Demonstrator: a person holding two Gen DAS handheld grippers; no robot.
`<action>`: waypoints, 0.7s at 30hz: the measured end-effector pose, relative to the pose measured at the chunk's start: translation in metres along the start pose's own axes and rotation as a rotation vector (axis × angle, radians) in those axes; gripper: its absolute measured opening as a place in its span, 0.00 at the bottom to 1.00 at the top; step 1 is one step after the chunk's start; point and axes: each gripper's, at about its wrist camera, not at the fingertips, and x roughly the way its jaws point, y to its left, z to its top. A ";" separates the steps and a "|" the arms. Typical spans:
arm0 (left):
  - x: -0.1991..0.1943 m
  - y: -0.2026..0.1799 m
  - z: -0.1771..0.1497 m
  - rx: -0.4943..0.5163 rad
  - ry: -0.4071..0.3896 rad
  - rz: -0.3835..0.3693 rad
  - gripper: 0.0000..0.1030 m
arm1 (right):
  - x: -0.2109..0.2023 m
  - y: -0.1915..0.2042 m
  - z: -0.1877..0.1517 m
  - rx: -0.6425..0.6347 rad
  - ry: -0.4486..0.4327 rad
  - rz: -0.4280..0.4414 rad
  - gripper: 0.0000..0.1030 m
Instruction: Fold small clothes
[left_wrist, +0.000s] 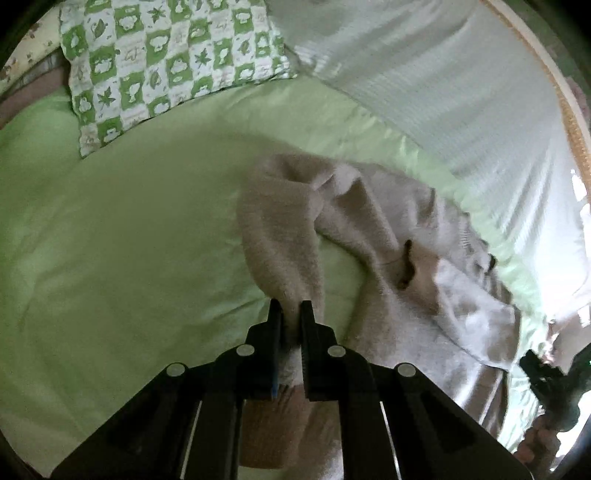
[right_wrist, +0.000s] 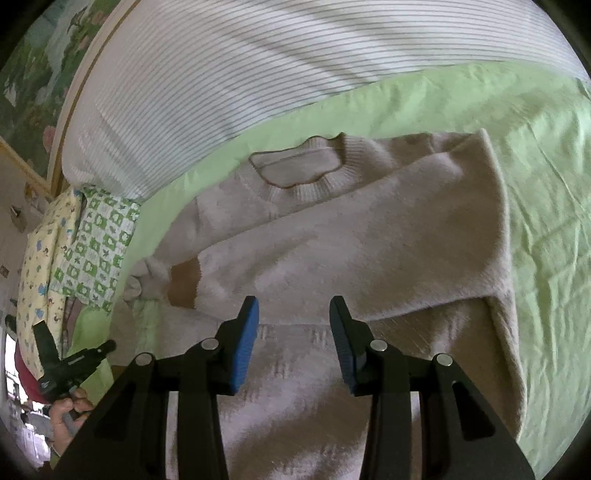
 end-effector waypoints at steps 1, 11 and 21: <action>-0.006 -0.003 -0.002 0.004 -0.001 -0.012 0.06 | -0.001 -0.001 -0.002 0.002 0.000 -0.006 0.40; -0.031 -0.164 0.023 0.219 -0.080 -0.266 0.05 | -0.020 -0.014 -0.007 0.044 -0.032 0.025 0.40; 0.047 -0.344 -0.033 0.548 0.057 -0.288 0.43 | -0.046 -0.063 0.007 0.132 -0.073 -0.027 0.40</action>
